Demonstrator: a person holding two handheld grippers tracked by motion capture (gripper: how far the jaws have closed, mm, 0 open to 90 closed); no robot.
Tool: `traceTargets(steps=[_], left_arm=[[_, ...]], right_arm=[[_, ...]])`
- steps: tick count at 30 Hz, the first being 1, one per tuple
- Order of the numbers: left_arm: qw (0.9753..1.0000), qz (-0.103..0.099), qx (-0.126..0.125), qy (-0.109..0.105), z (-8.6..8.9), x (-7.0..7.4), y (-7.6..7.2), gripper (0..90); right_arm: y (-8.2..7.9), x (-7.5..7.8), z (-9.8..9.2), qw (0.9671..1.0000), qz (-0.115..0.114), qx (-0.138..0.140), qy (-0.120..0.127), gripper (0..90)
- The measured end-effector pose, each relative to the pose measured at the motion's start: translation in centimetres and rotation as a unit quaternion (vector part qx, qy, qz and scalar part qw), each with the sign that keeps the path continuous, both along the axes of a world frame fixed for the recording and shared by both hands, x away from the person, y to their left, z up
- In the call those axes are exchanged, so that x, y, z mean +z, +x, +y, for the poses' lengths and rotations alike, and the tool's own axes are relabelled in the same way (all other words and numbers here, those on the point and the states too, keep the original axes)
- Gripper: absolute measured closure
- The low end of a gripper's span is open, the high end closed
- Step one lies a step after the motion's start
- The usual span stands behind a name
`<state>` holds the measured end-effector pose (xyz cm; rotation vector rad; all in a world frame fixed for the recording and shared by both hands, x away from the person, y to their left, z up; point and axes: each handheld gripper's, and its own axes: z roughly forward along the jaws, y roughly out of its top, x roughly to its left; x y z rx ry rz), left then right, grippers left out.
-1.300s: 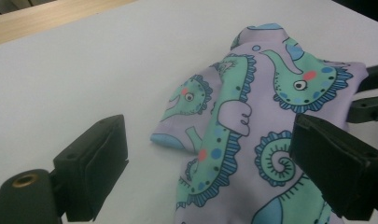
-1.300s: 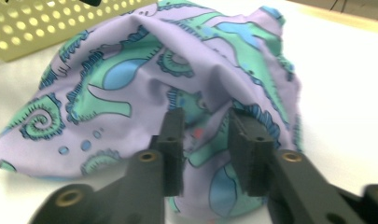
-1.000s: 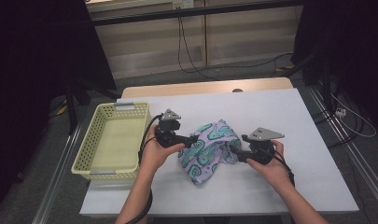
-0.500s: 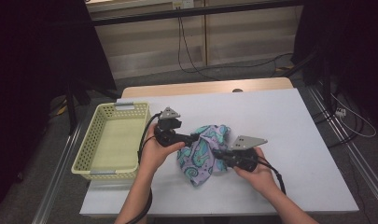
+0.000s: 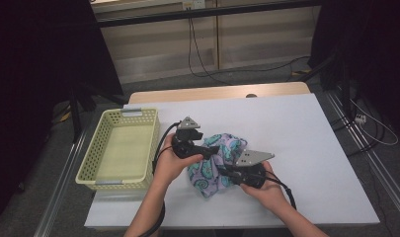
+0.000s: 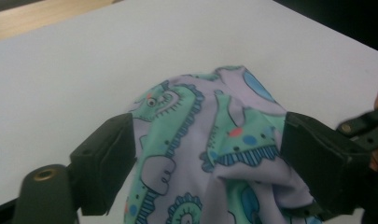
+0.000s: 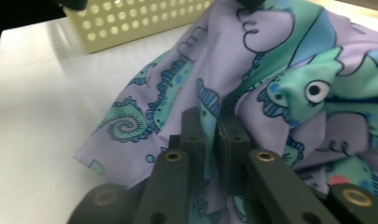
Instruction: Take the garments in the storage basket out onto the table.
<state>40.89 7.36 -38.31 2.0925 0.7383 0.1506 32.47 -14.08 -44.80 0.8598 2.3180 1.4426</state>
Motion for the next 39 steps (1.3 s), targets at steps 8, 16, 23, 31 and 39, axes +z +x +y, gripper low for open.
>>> traceTargets(steps=[8, 16, 23, 31, 39], left_arm=[[0.9995, 0.025, -0.017, 0.01, -0.6, -1.0, -0.2, 61.1], [0.9994, 0.033, -0.007, 0.012, 0.2, -0.2, -0.1, 85.7], [0.9991, 0.027, 0.032, -0.002, 2.6, 0.7, 0.6, 86.1], [0.9974, 0.022, 0.068, 0.005, 3.7, 0.0, 1.5, 86.1], [0.9953, 0.017, 0.094, 0.015, 4.5, -0.2, 2.0, 86.1]], right_arm=[[0.0, 0.4, -1.2, 0.9998, -0.009, -0.019, 0.001, 67.6], [0.1, 1.0, -2.7, 0.9981, -0.023, -0.057, 0.003, 41.2], [0.6, 1.5, -4.7, 0.9953, -0.027, -0.091, 0.02, 34.8], [1.2, 0.6, -3.9, 0.9971, -0.012, -0.076, 0.0, 33.5], [2.5, -0.9, -3.0, 0.9967, 0.013, -0.072, -0.035, 37.5]])
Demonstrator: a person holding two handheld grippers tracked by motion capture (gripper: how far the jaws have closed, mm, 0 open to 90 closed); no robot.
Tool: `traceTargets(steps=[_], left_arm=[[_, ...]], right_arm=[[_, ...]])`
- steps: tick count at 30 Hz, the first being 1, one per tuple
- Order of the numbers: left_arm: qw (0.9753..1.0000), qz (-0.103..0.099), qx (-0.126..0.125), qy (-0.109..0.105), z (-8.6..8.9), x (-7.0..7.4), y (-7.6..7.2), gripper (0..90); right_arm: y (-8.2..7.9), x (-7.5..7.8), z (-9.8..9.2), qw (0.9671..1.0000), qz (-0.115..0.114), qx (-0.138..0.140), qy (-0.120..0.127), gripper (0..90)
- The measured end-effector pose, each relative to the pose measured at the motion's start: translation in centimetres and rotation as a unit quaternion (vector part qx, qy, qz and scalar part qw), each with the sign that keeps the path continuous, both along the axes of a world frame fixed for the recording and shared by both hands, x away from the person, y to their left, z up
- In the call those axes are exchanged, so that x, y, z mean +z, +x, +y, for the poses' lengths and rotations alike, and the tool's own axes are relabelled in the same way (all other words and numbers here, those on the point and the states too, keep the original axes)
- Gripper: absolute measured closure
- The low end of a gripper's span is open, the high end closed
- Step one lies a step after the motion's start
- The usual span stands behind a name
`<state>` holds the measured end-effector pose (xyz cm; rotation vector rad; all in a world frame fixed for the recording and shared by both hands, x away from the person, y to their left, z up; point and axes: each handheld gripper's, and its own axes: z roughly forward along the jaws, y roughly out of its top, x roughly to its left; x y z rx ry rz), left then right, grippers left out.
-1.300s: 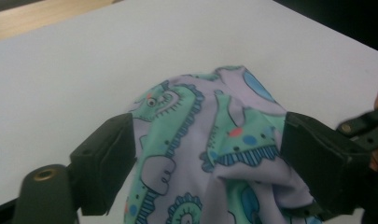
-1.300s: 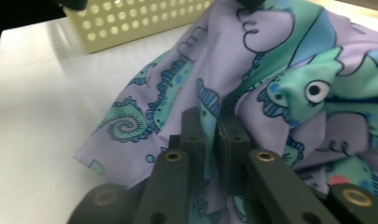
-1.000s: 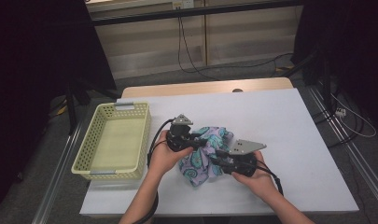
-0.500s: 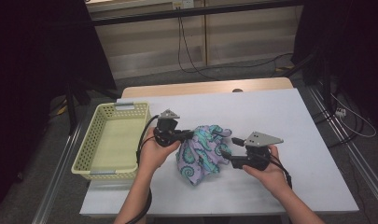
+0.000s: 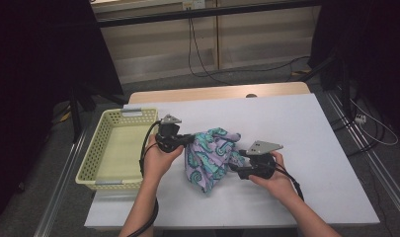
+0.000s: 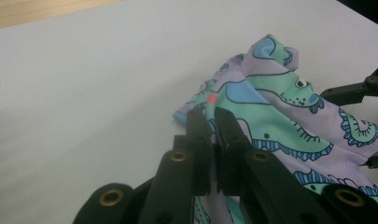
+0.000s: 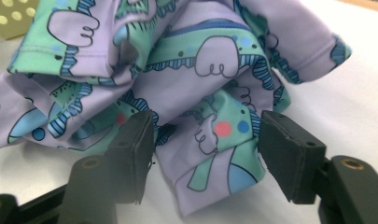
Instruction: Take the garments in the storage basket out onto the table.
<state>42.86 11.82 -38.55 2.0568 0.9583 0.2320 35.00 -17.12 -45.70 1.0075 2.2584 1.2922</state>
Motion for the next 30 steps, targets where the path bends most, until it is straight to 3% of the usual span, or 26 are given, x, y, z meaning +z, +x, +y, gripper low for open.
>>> traceTargets(steps=[4, 6, 8, 10, 12, 17, 22, 26, 28, 30], left_arm=[[1.0, 0.003, -0.002, 0.001, -0.4, 0.0, -0.2, 86.1], [1.0, -0.002, -0.004, 0.006, -0.5, 0.1, -0.2, 86.1], [1.0, -0.001, -0.005, 0.006, -0.5, 0.0, -0.2, 86.1], [1.0, 0.001, -0.005, 0.005, -0.5, 0.0, -0.2, 86.1], [1.0, -0.001, -0.007, 0.005, -0.6, 0.0, -0.3, 86.1], [0.9999, 0.001, -0.015, -0.002, -0.5, 0.3, -0.4, 86.1], [0.9996, 0.004, -0.028, -0.004, -0.8, 0.4, -0.8, 86.1], [0.9993, 0.009, -0.036, -0.002, -1.4, 0.3, -1.0, 86.1], [0.9989, 0.014, -0.045, 0.0, -1.8, 0.1, -1.2, 86.1], [0.9984, 0.018, -0.053, 0.004, -2.2, -0.1, -1.4, 86.2]], right_arm=[[0.2, -0.5, 0.3, 0.9999, 0.013, 0.001, -0.003, 39.7], [0.3, -0.7, 0.5, 0.9996, 0.017, 0.001, -0.024, 49.8], [0.3, -0.8, 0.6, 0.9994, 0.02, 0.007, -0.029, 60.1], [0.3, -0.8, 0.5, 0.9987, 0.019, 0.009, -0.046, 77.8], [0.4, -0.8, 0.3, 0.9985, 0.023, 0.007, -0.049, 82.6], [0.6, 0.2, -1.2, 0.9984, 0.011, -0.02, -0.052, 85.3], [1.7, 1.3, -4.3, 0.9967, -0.006, -0.065, -0.049, 85.8], [2.4, 2.0, -7.0, 0.9917, -0.025, -0.112, -0.059, 85.9], [2.8, 2.1, -8.5, 0.9895, -0.021, -0.133, -0.052, 85.8], [2.9, 1.8, -9.4, 0.9869, -0.023, -0.146, -0.065, 85.3]])
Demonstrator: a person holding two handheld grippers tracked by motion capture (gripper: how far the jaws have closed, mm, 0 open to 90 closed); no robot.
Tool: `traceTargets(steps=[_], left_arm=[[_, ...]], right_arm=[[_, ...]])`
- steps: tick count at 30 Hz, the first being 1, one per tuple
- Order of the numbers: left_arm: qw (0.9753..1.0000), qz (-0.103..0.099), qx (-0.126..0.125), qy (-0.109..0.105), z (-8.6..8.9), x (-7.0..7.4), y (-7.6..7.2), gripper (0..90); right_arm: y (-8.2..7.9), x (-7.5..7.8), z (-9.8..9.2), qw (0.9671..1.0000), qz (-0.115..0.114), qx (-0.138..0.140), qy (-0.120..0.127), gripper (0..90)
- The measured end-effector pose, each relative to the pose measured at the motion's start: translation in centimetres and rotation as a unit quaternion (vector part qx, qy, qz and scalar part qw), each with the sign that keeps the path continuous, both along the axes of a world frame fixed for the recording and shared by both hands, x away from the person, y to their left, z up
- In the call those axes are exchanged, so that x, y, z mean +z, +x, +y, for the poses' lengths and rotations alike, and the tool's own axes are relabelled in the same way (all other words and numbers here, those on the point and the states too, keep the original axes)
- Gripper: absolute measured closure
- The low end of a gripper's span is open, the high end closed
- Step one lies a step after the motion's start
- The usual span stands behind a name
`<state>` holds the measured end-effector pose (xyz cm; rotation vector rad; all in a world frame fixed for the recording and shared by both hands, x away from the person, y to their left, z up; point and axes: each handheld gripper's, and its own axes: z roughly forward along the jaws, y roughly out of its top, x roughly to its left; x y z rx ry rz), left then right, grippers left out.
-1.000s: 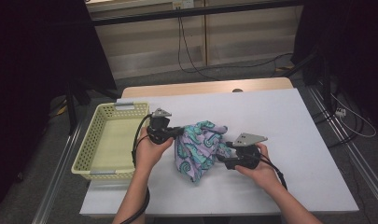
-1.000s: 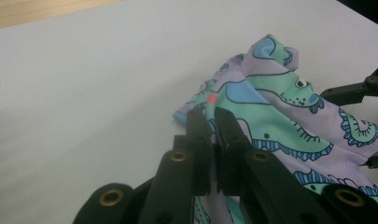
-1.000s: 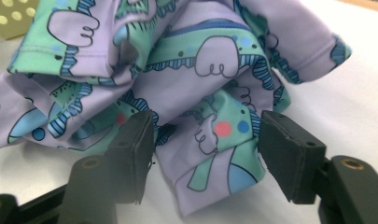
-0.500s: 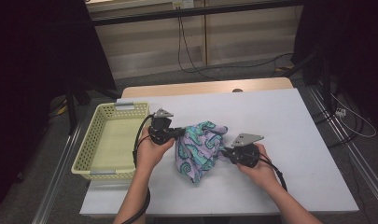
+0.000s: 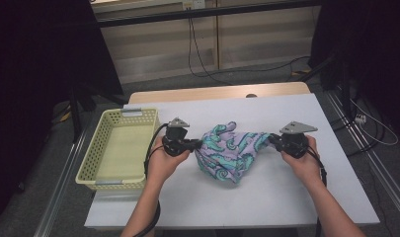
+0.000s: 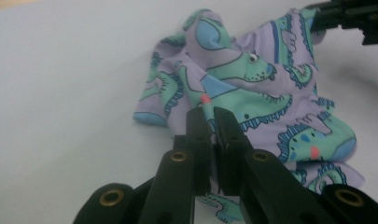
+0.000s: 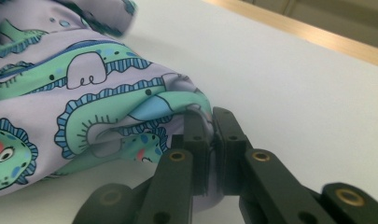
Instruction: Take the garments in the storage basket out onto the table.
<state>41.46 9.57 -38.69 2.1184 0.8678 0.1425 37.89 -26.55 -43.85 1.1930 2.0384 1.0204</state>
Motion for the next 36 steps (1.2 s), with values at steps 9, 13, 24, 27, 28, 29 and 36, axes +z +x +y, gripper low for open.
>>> traceTargets(steps=[9, 13, 24, 27, 28, 29, 36], left_arm=[[0.9999, 0.001, -0.01, 0.009, -0.4, 0.0, -1.1, 86.2], [0.9996, 0.012, -0.02, 0.015, -0.5, -0.4, -2.0, 86.1], [0.9978, 0.041, -0.046, 0.025, -2.1, -1.7, -2.8, 84.8], [0.9969, 0.052, -0.053, 0.029, -2.3, -2.3, -2.8, 83.7], [0.9967, 0.053, -0.054, 0.029, -2.3, -2.3, -2.8, 82.5], [0.9968, 0.053, -0.054, 0.028, -2.3, -2.3, -2.8, 81.5], [0.9998, 0.014, -0.012, 0.004, -1.3, -0.8, -2.3, 42.9]], right_arm=[[-0.9, 0.0, 1.2, 0.9997, 0.008, 0.021, 0.0, 59.6], [-2.1, 0.9, 2.0, 0.9993, -0.007, 0.035, 0.006, 47.5], [-2.6, -0.1, 7.0, 0.9929, 0.01, 0.107, 0.051, 44.1], [-2.3, -0.4, 7.5, 0.9915, 0.016, 0.104, 0.077, 44.3], [-2.3, -0.4, 7.7, 0.9908, 0.018, 0.107, 0.082, 44.5], [-2.3, -0.5, 8.0, 0.9898, 0.019, 0.114, 0.083, 44.8], [-2.8, -1.1, 10.1, 0.9851, 0.023, 0.155, 0.071, 44.7]])
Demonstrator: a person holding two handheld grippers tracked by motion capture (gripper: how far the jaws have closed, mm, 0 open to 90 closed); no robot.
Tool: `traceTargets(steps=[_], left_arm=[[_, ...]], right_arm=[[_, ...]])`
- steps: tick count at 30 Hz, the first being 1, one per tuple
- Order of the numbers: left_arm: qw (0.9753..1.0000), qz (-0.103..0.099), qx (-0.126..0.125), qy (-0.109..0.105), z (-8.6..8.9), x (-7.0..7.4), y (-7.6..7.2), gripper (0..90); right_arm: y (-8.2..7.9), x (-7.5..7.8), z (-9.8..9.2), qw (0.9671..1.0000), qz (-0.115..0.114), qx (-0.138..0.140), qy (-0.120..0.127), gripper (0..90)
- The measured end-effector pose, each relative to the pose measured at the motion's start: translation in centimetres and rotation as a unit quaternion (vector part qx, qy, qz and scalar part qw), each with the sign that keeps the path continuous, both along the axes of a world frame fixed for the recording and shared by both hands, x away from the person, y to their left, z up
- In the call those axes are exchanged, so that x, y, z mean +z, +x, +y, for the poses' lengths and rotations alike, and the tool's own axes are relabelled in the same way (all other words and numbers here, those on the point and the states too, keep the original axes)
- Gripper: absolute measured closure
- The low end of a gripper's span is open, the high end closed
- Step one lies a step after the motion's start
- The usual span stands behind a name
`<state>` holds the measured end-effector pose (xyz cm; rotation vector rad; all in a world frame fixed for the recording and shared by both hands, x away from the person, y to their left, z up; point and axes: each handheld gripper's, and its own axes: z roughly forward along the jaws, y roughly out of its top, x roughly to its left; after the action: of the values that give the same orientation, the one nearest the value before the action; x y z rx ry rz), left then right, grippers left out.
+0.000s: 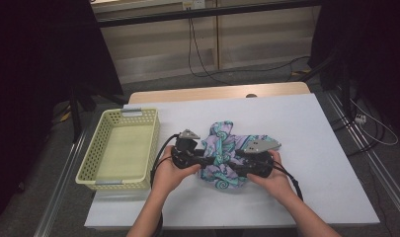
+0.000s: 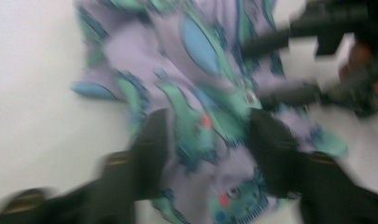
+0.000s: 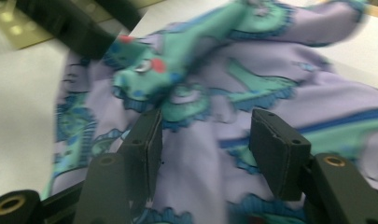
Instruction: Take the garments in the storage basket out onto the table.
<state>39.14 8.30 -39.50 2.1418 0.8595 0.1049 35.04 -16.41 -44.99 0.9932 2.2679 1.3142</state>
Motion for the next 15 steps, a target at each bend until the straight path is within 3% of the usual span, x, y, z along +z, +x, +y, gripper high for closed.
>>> traceTargets(steps=[2, 4, 8, 10, 12, 15], left_arm=[[0.9999, -0.011, 0.01, -0.004, 0.2, 0.4, 0.2, 38.9], [0.9992, -0.03, 0.025, -0.01, 0.5, 0.7, 0.8, 28.4], [0.9983, -0.035, 0.042, -0.023, 0.5, 0.5, 1.7, 22.0], [0.9982, -0.035, 0.044, -0.019, 0.4, 0.3, 2.0, 21.1], [0.9975, -0.035, 0.053, -0.03, 0.1, 0.2, 2.2, 19.2], [0.9982, -0.035, 0.042, -0.026, -0.5, 0.0, 2.4, 18.2]], right_arm=[[-0.2, 0.0, 0.6, 0.9999, -0.005, 0.01, -0.002, 45.0], [-0.5, -0.1, 1.2, 0.9996, -0.002, 0.029, 0.005, 45.4], [-1.0, -0.6, 2.5, 0.9991, 0.0, 0.039, -0.015, 47.8], [-1.2, -0.7, 2.9, 0.9984, 0.005, 0.054, -0.012, 52.7], [-1.4, -0.7, 3.2, 0.9981, 0.009, 0.06, -0.01, 53.9], [-1.8, -0.9, 3.6, 0.9973, 0.006, 0.072, -0.012, 59.8]])
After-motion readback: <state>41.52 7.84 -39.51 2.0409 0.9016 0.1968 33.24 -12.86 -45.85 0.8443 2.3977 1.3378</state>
